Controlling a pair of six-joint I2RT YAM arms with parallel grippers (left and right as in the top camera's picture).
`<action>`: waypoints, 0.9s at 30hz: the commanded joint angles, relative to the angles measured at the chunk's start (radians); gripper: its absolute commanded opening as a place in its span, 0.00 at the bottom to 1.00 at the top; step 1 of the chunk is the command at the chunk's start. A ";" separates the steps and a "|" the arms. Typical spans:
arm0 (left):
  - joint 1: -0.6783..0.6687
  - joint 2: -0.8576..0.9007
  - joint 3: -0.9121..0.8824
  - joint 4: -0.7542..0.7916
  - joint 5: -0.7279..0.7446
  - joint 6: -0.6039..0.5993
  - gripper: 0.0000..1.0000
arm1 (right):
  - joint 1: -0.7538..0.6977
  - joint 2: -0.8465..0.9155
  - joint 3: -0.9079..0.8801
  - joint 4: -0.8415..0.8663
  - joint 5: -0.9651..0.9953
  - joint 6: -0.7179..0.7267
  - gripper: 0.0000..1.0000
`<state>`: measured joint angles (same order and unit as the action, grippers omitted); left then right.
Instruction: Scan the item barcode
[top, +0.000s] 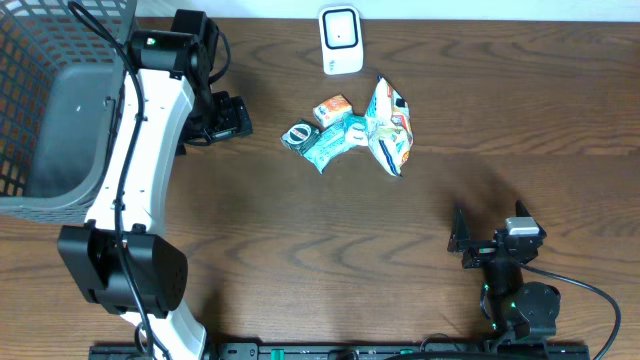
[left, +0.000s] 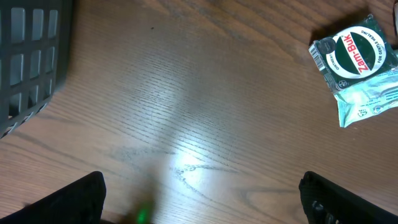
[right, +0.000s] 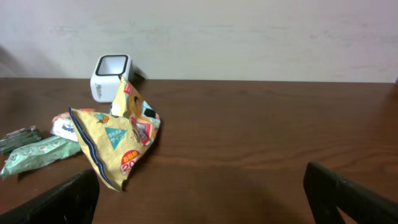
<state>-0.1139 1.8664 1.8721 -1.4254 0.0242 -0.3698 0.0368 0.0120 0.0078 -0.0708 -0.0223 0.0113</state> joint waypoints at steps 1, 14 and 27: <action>0.000 -0.017 -0.003 -0.006 0.005 -0.006 0.98 | 0.003 -0.005 -0.002 -0.004 0.005 0.010 0.99; 0.000 -0.017 -0.003 -0.006 0.005 -0.006 0.97 | 0.004 -0.005 -0.002 0.041 -0.463 0.285 0.99; 0.000 -0.017 -0.003 -0.006 0.005 -0.006 0.98 | 0.004 -0.005 -0.002 0.030 -0.502 0.343 0.99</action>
<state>-0.1139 1.8664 1.8721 -1.4254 0.0242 -0.3698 0.0368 0.0120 0.0071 -0.0360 -0.4839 0.2924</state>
